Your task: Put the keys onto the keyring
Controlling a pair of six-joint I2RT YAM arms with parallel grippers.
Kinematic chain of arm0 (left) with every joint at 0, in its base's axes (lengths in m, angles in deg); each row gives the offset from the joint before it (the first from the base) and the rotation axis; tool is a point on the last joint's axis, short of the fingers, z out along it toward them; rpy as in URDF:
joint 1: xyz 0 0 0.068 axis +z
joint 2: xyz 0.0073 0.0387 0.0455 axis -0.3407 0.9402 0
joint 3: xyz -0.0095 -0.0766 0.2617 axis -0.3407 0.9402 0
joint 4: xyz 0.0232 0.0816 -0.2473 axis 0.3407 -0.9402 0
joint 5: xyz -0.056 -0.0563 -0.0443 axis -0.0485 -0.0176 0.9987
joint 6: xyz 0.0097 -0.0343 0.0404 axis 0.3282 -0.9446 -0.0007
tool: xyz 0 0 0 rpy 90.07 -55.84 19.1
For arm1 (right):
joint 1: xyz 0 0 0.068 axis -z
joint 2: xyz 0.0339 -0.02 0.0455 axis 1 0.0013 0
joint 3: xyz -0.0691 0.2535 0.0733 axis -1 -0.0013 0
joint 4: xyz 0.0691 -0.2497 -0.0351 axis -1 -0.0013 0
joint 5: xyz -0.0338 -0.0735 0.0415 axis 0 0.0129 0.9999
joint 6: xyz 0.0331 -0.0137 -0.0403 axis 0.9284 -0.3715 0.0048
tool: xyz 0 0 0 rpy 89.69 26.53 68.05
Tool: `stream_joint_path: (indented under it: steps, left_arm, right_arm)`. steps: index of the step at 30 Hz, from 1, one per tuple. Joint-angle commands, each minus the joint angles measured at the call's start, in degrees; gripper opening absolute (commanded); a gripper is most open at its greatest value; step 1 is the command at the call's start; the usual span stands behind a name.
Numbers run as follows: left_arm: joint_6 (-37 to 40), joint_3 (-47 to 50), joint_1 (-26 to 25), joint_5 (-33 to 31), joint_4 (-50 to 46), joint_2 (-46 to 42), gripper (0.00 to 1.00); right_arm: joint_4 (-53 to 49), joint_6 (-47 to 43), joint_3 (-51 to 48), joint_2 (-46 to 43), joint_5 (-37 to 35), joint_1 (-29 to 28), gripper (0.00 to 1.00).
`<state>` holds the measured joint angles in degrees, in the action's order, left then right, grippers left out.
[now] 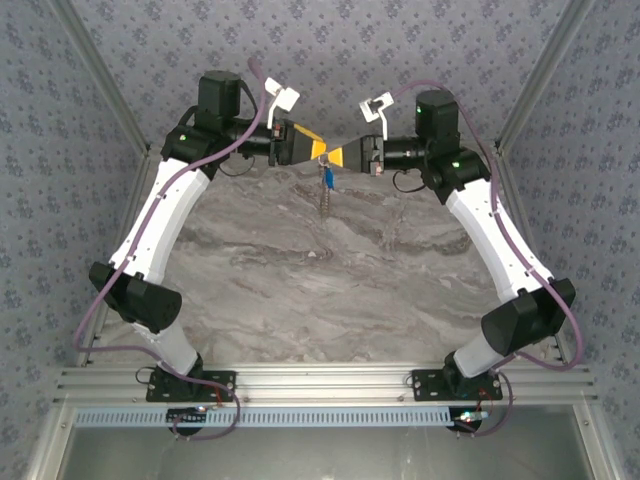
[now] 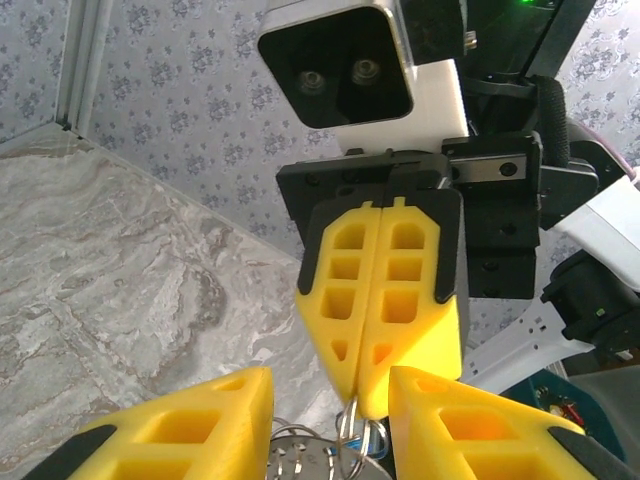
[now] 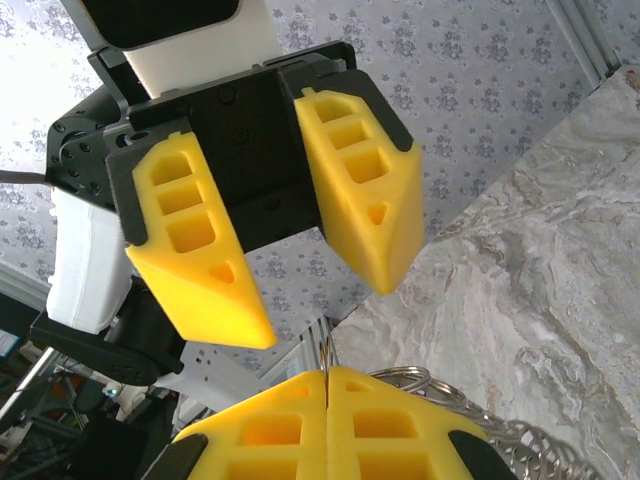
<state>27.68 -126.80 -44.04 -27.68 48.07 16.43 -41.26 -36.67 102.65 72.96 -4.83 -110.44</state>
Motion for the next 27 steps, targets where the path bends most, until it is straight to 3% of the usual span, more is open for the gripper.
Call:
stream_joint_path:
  steps: [1,27]
  left_arm:
    - [1.21,-1.88,-0.31,2.44,-1.32,0.69,0.34]
    - [2.53,0.2,-0.57,5.16,-3.87,1.3,0.3]
  right_arm:
    - [-0.71,-1.14,2.42,0.14,1.23,-0.23,0.0]
    - [1.59,0.62,2.31,0.16,0.96,-0.22,0.0]
